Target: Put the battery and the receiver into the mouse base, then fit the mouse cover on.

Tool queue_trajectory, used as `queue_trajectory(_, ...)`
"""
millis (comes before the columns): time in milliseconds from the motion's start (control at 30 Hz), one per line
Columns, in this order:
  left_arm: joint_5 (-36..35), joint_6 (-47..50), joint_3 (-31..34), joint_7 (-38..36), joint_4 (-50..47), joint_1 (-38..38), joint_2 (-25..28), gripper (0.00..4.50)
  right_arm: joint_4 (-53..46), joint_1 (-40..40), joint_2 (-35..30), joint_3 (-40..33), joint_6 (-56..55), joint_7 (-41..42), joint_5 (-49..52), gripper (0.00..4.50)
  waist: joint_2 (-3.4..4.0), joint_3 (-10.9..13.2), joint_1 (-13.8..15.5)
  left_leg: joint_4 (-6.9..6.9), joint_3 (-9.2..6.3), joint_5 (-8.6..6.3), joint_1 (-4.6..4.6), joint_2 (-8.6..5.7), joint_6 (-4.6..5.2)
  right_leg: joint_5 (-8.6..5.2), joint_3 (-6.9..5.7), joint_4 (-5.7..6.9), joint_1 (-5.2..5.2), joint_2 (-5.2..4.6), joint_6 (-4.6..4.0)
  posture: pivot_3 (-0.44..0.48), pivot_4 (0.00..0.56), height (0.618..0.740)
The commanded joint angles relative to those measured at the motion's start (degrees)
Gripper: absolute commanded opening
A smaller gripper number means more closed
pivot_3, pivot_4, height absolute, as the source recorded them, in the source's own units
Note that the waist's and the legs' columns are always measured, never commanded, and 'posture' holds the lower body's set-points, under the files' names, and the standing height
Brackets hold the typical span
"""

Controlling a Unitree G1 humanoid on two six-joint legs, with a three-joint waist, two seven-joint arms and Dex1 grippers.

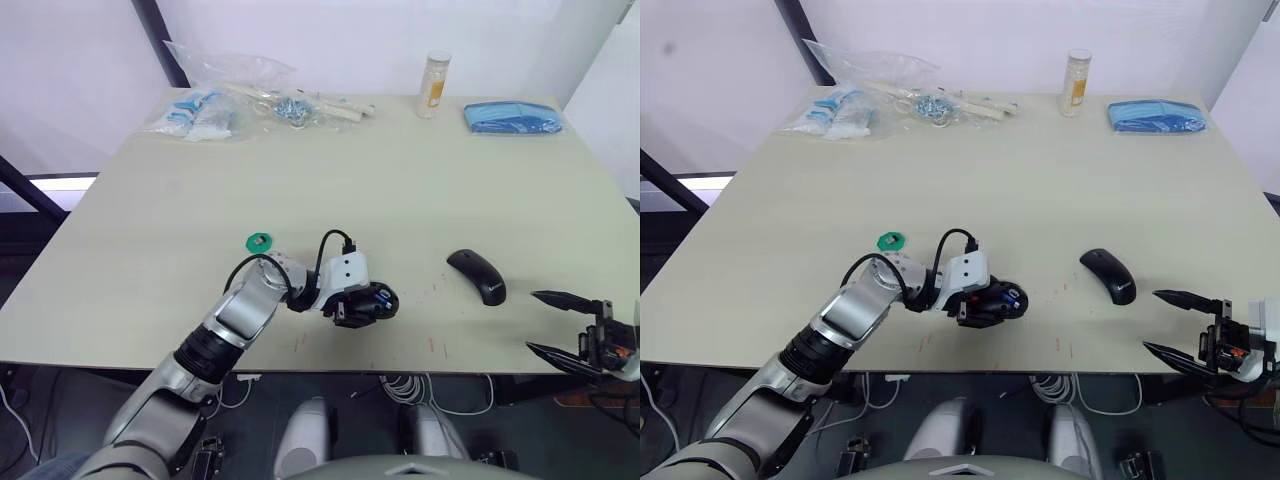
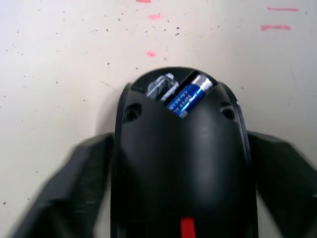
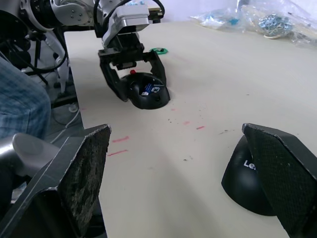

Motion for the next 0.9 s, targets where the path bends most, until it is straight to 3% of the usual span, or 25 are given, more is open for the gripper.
queue_trajectory(33,-0.6,1.5,0.8,-0.1,0.9,-0.4,0.2,4.43,0.0,0.6,0.1,-1.7,-1.6,0.3,1.5,4.5,0.01,0.0,-0.1,0.0,0.0,0.0,0.0,0.0,0.0,0.0,0.0,0.0,0.0,0.0,0.0,0.0,0.15,0.74)
queue_trajectory(300,-5.2,3.0,4.7,-1.7,-4.7,-1.0,1.5,4.43,-0.8,2.4,2.0,-2.9,-2.8,0.3,1.4,4.5,0.03,0.4,-0.2,-0.01,0.01,-0.01,-0.11,0.03,0.0,0.01,-0.01,0.01,-0.04,0.05,-0.01,0.0,0.15,0.74)
queue_trajectory(500,-12.7,0.2,13.9,-1.3,-7.1,-0.6,0.8,4.43,-2.0,2.9,3.9,-3.4,-2.2,-0.6,1.4,4.5,-0.01,0.5,-0.2,-0.01,-0.03,-0.01,-0.16,0.04,0.01,0.02,-0.01,0.01,-0.07,0.04,-0.03,0.0,0.15,0.74)
queue_trajectory(900,-20.2,-10.5,34.6,2.0,3.8,5.5,3.6,4.43,-1.6,2.0,4.9,-3.2,-2.8,-0.3,0.5,4.5,0.02,0.6,-0.6,0.0,0.12,0.0,-0.13,0.04,0.0,0.04,-0.02,0.02,-0.04,0.07,-0.05,0.0,0.15,0.74)
